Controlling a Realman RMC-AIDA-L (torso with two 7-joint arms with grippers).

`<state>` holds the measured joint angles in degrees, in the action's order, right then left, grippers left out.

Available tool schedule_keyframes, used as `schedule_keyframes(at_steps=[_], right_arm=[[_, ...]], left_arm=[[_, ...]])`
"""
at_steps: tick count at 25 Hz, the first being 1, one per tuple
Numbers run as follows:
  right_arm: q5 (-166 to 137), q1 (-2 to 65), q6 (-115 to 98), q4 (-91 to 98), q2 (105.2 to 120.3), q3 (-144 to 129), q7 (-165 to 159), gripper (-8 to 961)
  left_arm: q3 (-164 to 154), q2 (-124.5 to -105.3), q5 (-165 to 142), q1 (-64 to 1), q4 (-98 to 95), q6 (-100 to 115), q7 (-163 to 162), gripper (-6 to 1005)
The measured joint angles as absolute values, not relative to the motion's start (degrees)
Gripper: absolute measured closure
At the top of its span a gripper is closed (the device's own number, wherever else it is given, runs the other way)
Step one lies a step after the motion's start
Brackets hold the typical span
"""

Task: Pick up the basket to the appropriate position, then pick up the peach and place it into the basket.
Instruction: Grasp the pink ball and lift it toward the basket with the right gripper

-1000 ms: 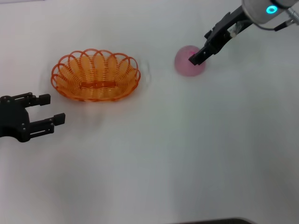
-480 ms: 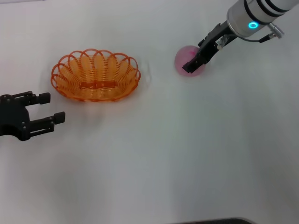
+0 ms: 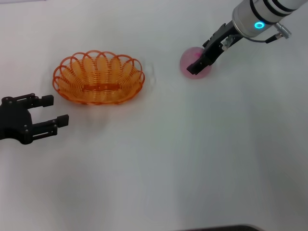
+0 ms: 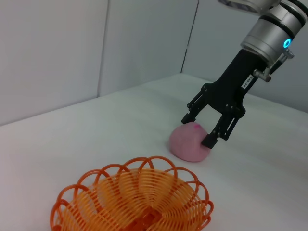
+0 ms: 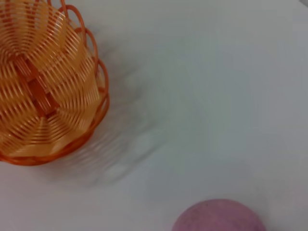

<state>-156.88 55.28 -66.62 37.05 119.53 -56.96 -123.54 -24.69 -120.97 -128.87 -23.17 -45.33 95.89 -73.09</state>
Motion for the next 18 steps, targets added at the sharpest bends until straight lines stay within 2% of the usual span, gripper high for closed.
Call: schedule_keyframes(at_steps=[12, 18], right_arm=[[-156.9, 55.5, -66.0, 36.3, 119.53, -59.7, -123.5, 134], [-156.8, 55.5, -66.0, 36.3, 119.53, -59.8, -123.5, 354]], left_arm=[[-24.9, -120.69, -129.0, -23.8, -44.2, 95.6, -73.6, 304], [-24.9, -120.68, -129.0, -23.8, -44.1, 95.4, -73.7, 304]])
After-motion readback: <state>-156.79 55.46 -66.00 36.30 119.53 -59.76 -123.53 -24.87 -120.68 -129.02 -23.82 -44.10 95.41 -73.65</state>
